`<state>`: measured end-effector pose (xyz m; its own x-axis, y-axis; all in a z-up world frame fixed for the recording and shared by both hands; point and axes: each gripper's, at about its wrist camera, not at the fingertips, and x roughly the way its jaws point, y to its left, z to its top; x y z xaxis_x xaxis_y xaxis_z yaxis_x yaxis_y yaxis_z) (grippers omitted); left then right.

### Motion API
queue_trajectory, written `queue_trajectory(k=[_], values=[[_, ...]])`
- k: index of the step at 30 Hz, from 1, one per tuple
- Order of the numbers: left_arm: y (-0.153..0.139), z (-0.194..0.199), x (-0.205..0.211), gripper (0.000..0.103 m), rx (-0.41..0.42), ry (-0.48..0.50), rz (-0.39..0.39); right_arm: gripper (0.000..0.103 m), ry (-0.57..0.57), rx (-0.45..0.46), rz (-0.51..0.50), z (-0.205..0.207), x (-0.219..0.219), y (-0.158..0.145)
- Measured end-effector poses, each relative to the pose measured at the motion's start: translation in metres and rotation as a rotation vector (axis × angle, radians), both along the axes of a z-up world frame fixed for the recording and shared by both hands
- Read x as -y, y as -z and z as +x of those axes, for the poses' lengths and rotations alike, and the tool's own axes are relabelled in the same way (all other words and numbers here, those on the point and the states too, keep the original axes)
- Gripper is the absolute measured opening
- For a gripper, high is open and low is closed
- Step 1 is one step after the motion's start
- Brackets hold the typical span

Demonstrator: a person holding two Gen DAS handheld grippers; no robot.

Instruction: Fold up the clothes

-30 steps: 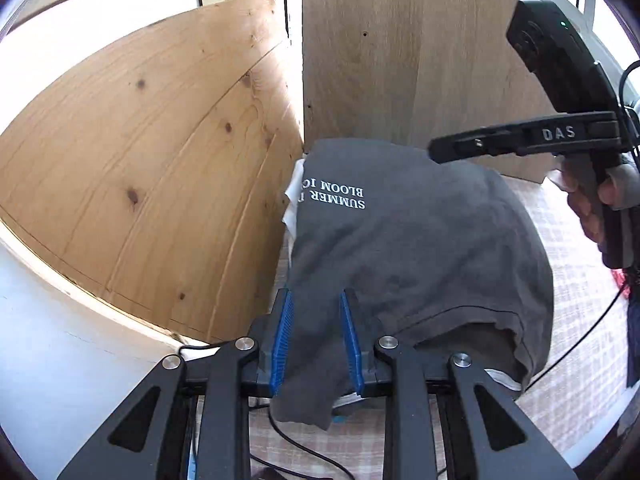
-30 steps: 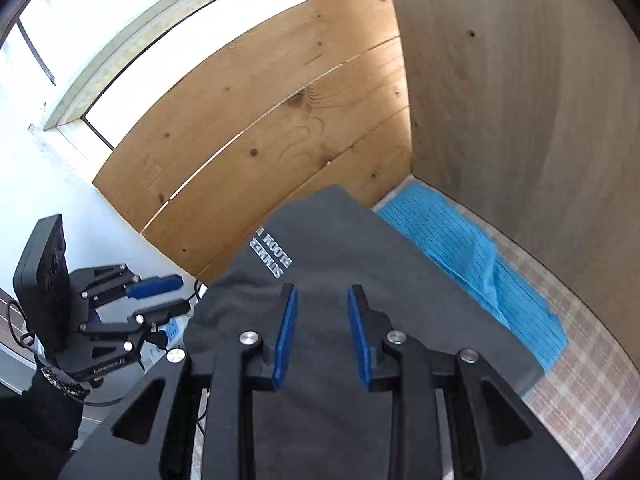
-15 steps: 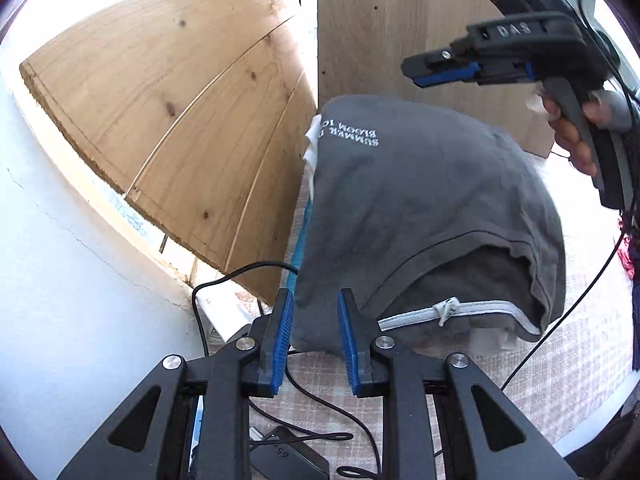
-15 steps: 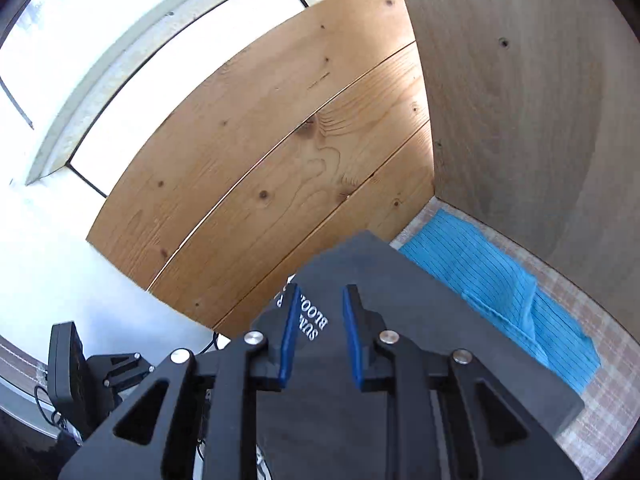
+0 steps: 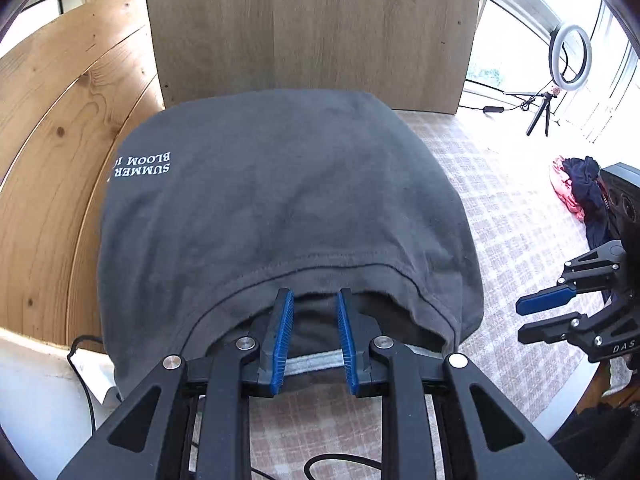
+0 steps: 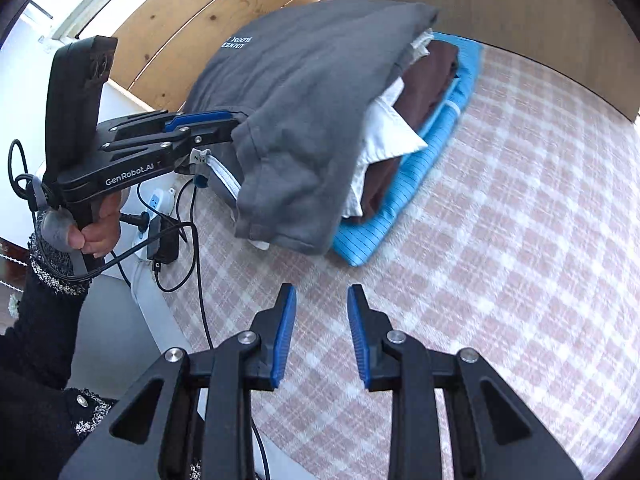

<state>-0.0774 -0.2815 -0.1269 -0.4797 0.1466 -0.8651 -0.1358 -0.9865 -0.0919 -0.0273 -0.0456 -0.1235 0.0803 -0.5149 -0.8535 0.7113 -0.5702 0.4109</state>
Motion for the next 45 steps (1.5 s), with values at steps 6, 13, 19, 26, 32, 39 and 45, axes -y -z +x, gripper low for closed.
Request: queue_trajectory(k=[6,13,19,26,32,39,45], values=[[-0.023,0.046,0.014,0.029,-0.055,-0.121,0.008,0.062,0.223,-0.043,-0.053,0.006,-0.055,-0.031],[-0.035,0.074,0.002,0.062,-0.091,-0.214,0.053,0.063,0.355,-0.208,0.035,0.024,-0.067,-0.062],[-0.048,0.111,-0.017,0.069,-0.109,-0.359,0.026,0.063,0.287,-0.347,0.099,0.057,-0.069,-0.079],[-0.074,0.153,-0.063,0.07,-0.168,-0.494,-0.016,0.063,0.203,-0.422,0.025,0.084,-0.109,-0.105],[-0.097,0.196,-0.115,0.075,-0.197,-0.559,-0.071,0.065,0.182,-0.434,-0.01,0.102,-0.169,-0.109],[-0.112,0.24,-0.161,0.076,-0.227,-0.587,-0.095,0.065,0.146,-0.407,-0.015,0.122,-0.219,-0.097],[-0.121,0.261,-0.185,0.077,-0.242,-0.563,-0.08,0.065,0.142,-0.414,-0.034,0.134,-0.243,-0.102]])
